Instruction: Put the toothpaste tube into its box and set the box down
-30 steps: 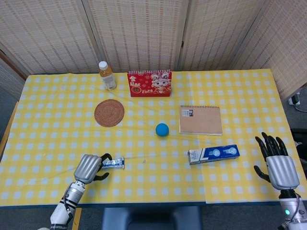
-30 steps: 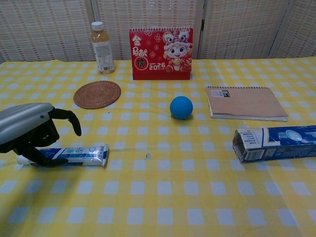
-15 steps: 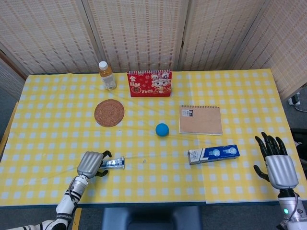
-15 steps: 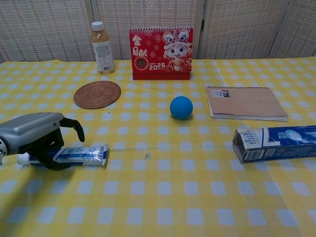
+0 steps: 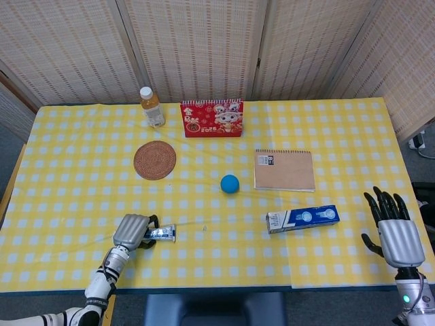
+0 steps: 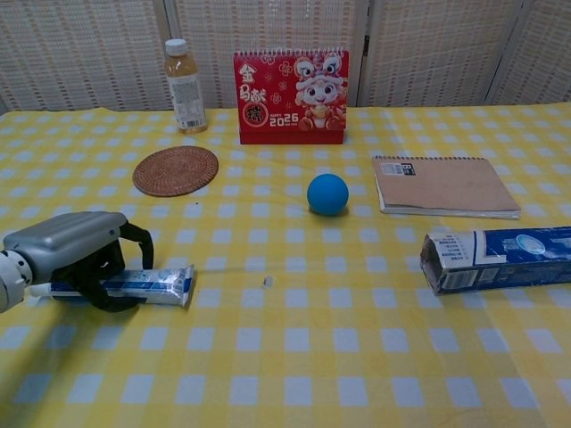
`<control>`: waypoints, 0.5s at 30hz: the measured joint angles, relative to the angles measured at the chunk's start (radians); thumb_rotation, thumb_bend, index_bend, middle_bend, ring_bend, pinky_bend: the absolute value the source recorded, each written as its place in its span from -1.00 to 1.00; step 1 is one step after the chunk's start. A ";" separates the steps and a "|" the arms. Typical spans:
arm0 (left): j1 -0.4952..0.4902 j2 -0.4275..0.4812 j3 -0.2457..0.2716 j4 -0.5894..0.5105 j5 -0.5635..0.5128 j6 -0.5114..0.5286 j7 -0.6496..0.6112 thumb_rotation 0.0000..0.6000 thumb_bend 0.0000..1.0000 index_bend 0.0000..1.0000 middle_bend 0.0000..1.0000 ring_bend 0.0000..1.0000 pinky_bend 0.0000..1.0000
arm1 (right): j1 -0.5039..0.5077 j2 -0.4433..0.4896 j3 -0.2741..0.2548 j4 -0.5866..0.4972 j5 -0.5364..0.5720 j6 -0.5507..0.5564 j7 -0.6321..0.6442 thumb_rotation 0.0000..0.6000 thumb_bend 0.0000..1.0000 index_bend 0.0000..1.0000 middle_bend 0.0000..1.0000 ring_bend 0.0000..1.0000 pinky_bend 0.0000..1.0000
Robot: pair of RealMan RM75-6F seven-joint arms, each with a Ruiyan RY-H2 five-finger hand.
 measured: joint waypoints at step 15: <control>0.013 0.000 0.019 -0.014 0.111 0.095 -0.088 1.00 0.14 0.55 1.00 1.00 1.00 | 0.007 0.003 -0.008 -0.004 -0.011 -0.016 0.011 1.00 -0.42 -1.00 -1.00 -1.00 -1.00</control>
